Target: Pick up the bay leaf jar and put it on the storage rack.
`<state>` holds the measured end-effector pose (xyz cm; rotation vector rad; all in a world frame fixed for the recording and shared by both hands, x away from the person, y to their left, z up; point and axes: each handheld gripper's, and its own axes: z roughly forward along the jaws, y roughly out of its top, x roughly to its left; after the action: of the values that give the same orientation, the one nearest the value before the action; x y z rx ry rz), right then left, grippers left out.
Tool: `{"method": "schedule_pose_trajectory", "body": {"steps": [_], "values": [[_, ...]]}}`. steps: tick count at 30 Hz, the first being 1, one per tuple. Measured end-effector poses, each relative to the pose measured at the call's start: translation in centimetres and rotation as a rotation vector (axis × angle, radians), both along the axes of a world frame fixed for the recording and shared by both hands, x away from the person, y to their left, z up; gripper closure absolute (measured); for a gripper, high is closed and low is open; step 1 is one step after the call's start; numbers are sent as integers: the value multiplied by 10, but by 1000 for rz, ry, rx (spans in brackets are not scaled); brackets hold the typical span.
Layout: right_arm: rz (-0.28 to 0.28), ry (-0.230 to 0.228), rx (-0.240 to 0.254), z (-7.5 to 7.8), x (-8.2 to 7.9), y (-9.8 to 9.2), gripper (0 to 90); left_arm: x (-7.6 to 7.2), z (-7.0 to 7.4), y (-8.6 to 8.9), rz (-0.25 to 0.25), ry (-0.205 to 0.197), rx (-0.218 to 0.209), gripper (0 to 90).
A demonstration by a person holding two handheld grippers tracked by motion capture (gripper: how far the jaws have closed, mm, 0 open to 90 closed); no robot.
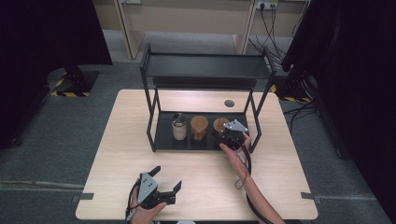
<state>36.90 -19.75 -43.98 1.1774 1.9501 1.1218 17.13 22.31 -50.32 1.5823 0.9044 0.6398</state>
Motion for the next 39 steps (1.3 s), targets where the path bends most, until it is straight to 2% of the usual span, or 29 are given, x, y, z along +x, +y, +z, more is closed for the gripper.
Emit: {"method": "schedule_pose_trajectory", "body": {"steps": [5,7,9,15,21,27,39], "values": [[10,23,33,-1,5,-6,246,0,0,0,-2,2,1,31],[9,44,38,2,6,-7,178,0,0,0,-1,0,-1,31],[3,49,72,2,3,-11,142,0,0,0,1,-1,-3,31],[-3,24,107,7,-16,-19,62,0,0,0,-2,0,2,31],[3,-10,132,12,-32,-24,47,0,0,0,2,0,0,31],[36,-34,140,15,-46,-27,41,0,0,0,2,-1,1,31],[94,-41,168,12,-67,-40,40,1,0,0,1,0,-1,31]]}}
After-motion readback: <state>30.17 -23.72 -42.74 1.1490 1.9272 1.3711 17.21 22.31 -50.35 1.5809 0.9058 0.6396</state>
